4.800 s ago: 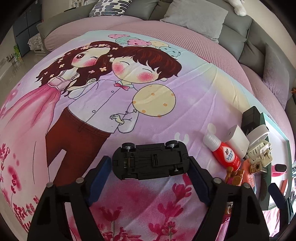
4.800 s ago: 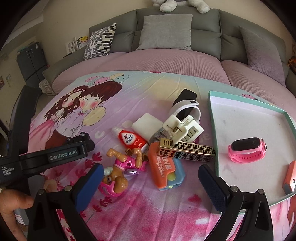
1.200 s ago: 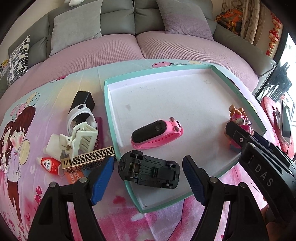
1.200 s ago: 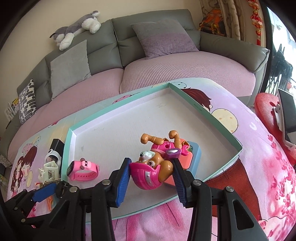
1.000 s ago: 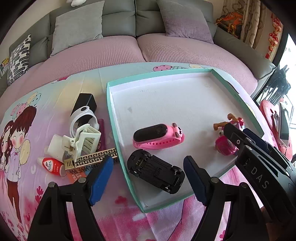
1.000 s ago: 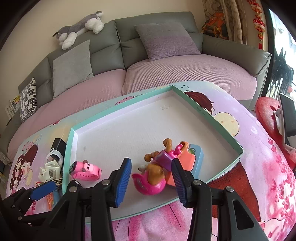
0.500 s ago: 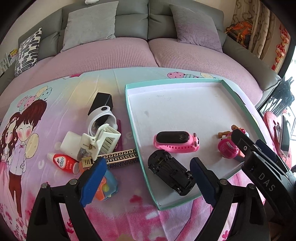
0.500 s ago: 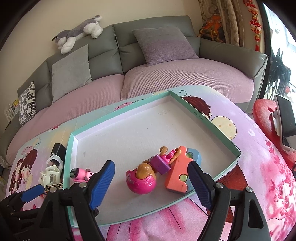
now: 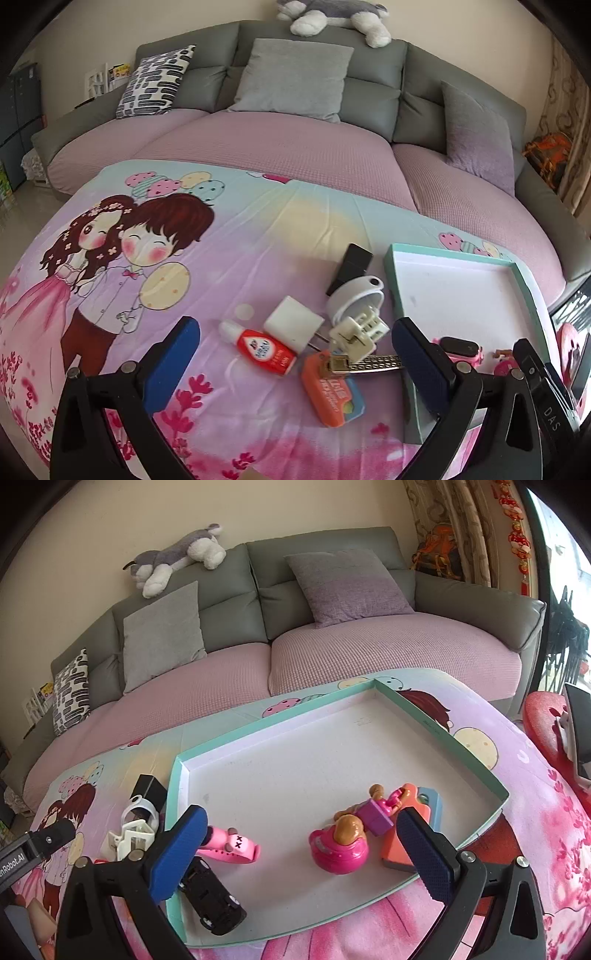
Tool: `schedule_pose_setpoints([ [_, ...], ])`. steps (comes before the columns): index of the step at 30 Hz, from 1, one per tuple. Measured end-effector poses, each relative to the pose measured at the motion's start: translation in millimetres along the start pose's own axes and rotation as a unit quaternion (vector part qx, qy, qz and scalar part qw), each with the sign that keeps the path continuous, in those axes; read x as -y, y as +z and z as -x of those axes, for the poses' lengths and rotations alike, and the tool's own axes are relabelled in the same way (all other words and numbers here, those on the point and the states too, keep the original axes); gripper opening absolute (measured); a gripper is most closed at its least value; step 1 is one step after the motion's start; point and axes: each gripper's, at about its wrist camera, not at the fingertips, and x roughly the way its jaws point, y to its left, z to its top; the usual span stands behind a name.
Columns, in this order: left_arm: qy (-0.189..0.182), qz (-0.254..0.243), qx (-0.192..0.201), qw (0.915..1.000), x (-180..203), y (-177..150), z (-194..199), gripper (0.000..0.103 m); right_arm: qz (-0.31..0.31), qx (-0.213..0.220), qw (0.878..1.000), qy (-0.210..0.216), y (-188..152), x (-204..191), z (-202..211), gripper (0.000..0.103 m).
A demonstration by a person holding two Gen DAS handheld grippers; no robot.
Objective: Organize rigid objects
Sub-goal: 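Move the left tool to the red glue bottle and grasp it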
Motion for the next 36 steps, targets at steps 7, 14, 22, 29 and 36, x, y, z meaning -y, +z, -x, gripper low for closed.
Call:
schedule_pose_setpoints([
  [7,0.046,0.061,0.028,0.9967,-60.1,6.2,6.5,0.103,0.056,0.0,0.997,0.045,-7.5,-57.6,-2.0,0.103],
  [14,0.069,0.104,0.029,0.9918,-106.1,5.5,6.5,0.103,0.078,-0.024,0.991,0.107,-20.5,-102.9,-8.7,0.103],
  [22,0.041,0.07,-0.019,0.9965,-105.8,-1.8,-18.0,0.103,0.1,-0.04,0.988,0.108,-32.4,-123.9,-19.0,0.103],
  [29,-0.008,-0.019,-0.084,0.9962,-68.2,-17.4,-53.3,0.103,0.085,-0.042,0.991,0.093,-30.4,-112.7,-22.0,0.103],
  [36,-0.022,-0.075,-0.112,0.9906,-46.0,-27.4,-72.9,0.103,0.07,-0.049,0.992,0.089,-28.7,-104.1,-24.8,0.103],
])
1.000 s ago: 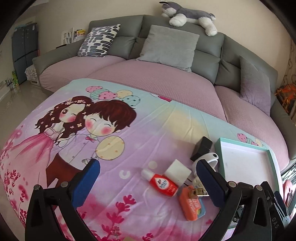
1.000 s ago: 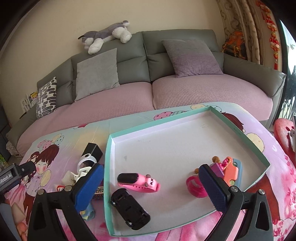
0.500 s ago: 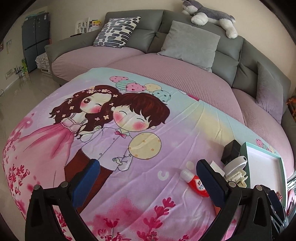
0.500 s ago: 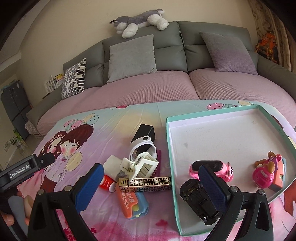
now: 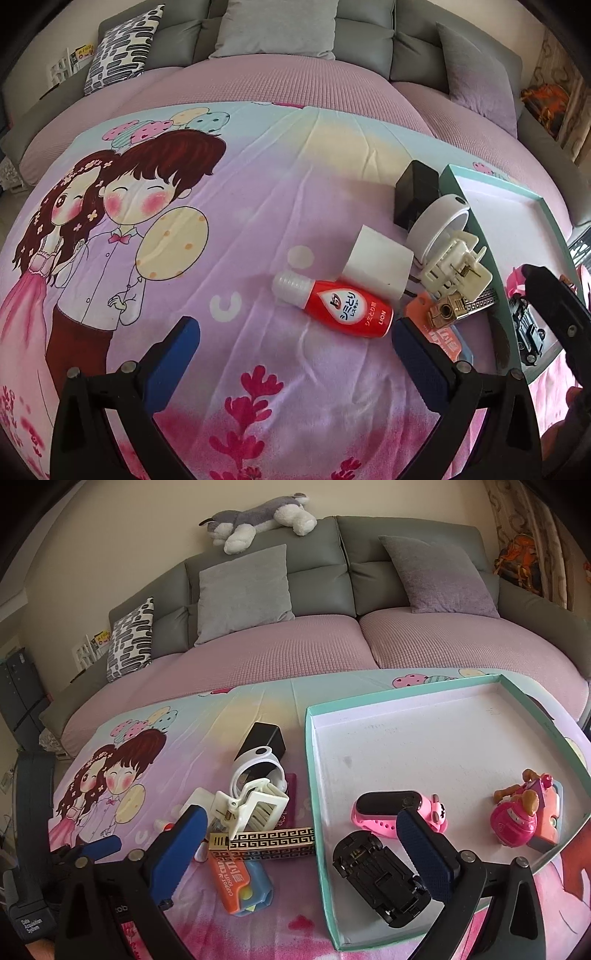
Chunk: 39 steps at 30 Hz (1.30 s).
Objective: Organize rigid objects
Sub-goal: 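Move the left tool to the red glue bottle and grasp it, then lift the glue bottle with the left tool while the right tool moves toward the white clip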
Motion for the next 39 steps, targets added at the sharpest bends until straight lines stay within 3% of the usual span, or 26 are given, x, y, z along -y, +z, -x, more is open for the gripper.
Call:
schedule_pose_setpoints([
  [4,-0.001,-0.011,-0.015,0.9998,2.5,-0.1,-11.7,0.103,-0.003,-0.002,1.0,0.003,-0.3,1.1,-0.8,0.103],
  [10,0.0,-0.03,-0.002,0.9995,9.0,5.0,-15.3,0.103,0.004,-0.01,1.0,0.0,-2.2,-1.0,-4.8,0.103],
  [17,0.013,-0.005,-0.005,0.9999,-4.2,6.6,-17.4,0.103,0.01,-0.015,1.0,-0.001,-2.4,-3.2,-8.6,0.103],
  [25,-0.018,0.002,0.002,0.9998,-4.5,5.7,-12.5,0.079,0.03,-0.016,0.999,0.003,0.2,-12.9,-16.1,0.103],
  [39,-0.003,-0.013,0.008,0.9999,0.1,13.0,-20.2,0.079,0.051,-0.035,0.998,0.005,2.5,-31.6,-39.8,0.103],
])
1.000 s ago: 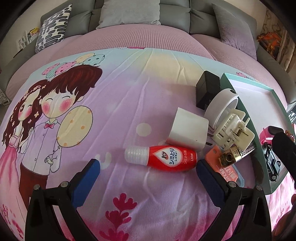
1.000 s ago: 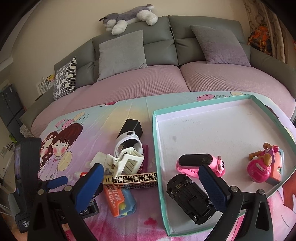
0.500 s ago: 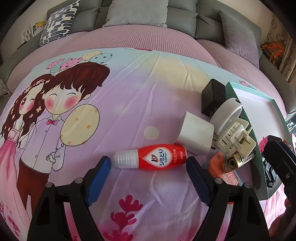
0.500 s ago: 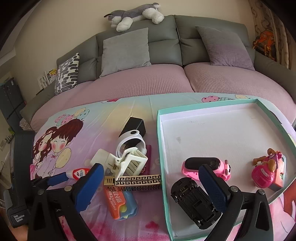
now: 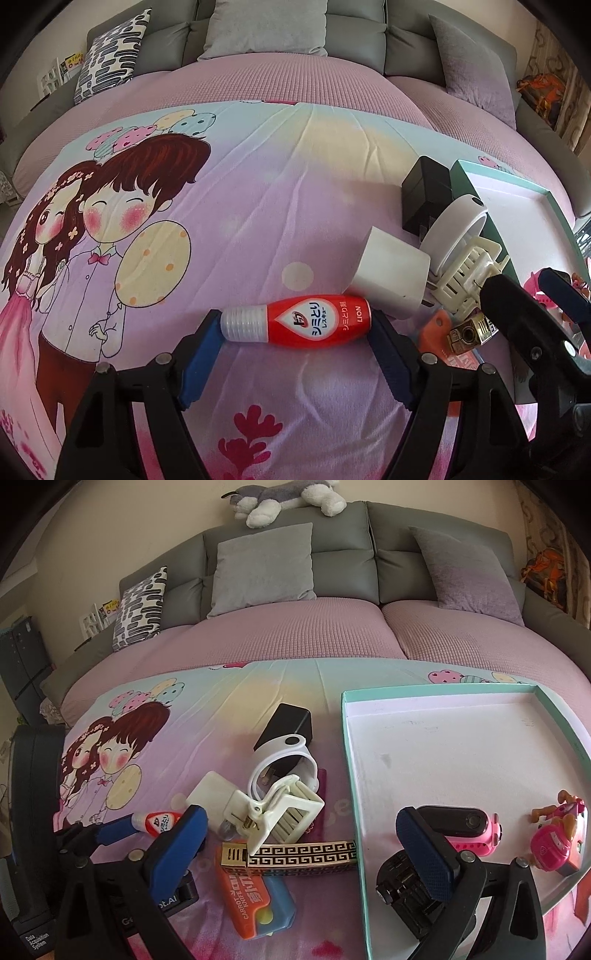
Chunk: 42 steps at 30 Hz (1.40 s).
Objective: Organize rigid objects
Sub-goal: 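Lift the glue bottle with the left tool while the right tool moves toward the white clip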
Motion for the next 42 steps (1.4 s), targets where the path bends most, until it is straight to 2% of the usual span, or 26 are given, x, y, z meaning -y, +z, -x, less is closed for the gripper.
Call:
schedule_pose_setpoints([
  [6,0.012,-0.007,0.002,0.9999,2.7,1.7,-3.4,0.079,0.0,-0.007,1.0,0.004,-0.1,-3.4,-6.6,0.103],
  [11,0.025,-0.005,0.006,0.9997,1.1,3.5,-5.5,0.08,-0.003,-0.014,1.0,0.01,-0.2,-7.2,-12.3,0.094],
  [15,0.039,-0.011,0.01,0.9991,1.9,5.5,-7.6,0.08,-0.006,-0.012,1.0,0.005,-0.3,-6.9,-13.3,0.092],
  [19,0.04,-0.004,0.014,0.9991,-0.3,5.7,-7.2,0.08,-0.01,-0.011,1.0,-0.002,-0.1,-4.7,-14.5,0.086],
  [31,0.024,0.029,0.021,0.9991,-8.5,4.8,-1.9,0.079,0.004,-0.002,1.0,-0.011,0.6,-8.7,-8.4,0.083],
  [34,0.022,0.03,0.02,0.9991,-9.9,4.1,-1.3,0.079,0.01,0.003,1.0,-0.017,1.0,-11.5,-5.5,0.078],
  [39,0.021,0.034,0.017,0.999,-12.7,3.4,-0.8,0.079,0.023,0.005,1.0,-0.012,1.7,-18.0,-3.1,0.077],
  [42,0.026,0.029,0.014,0.9991,-11.0,3.2,-1.9,0.079,0.016,-0.005,1.0,-0.007,-0.3,-17.0,-9.2,0.068],
])
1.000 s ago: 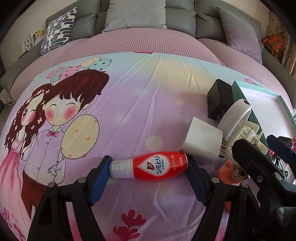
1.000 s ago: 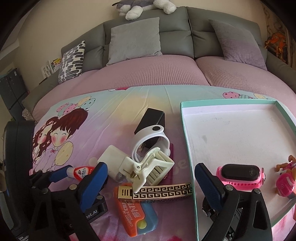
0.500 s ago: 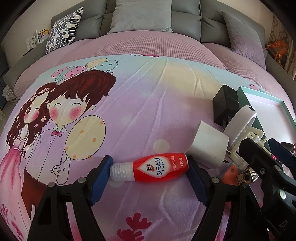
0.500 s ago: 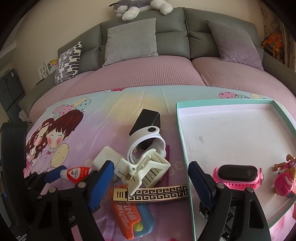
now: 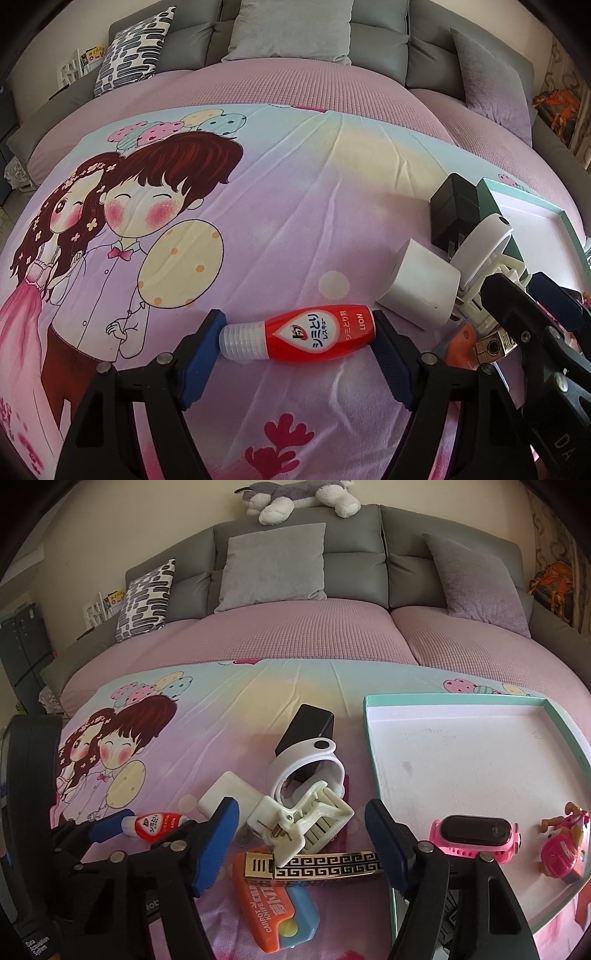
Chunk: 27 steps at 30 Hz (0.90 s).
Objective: Organize rigid objects
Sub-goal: 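Lift the glue bottle with the left tool while the right tool moves toward the white clip, then grasp the white claw clip with the right tool while the left tool lifts the glue bottle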
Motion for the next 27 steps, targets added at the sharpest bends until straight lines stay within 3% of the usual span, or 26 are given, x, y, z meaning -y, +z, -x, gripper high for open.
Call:
schedule_pose_setpoints([
  [4,0.0,0.0,0.0,1.0,0.4,-0.7,0.7,0.079,-0.015,-0.004,1.0,0.011,-2.1,4.0,-2.9,0.062],
  [5,-0.002,0.003,0.001,1.0,-0.4,-0.6,1.1,0.079,-0.012,-0.001,1.0,0.014,-1.8,2.8,-1.5,0.056],
  [6,-0.004,0.005,0.001,1.0,-1.3,-0.5,1.6,0.079,-0.009,0.002,1.0,0.018,-1.2,1.0,-0.1,0.039],
  [16,0.002,0.006,0.01,0.9999,-2.9,-2.7,6.2,0.079,-0.023,0.023,0.999,0.02,3.7,6.3,13.5,0.037],
  [27,-0.006,-0.009,0.075,0.9971,12.7,3.5,51.1,0.079,-0.063,0.089,0.994,-0.005,20.5,45.7,55.3,0.036],
])
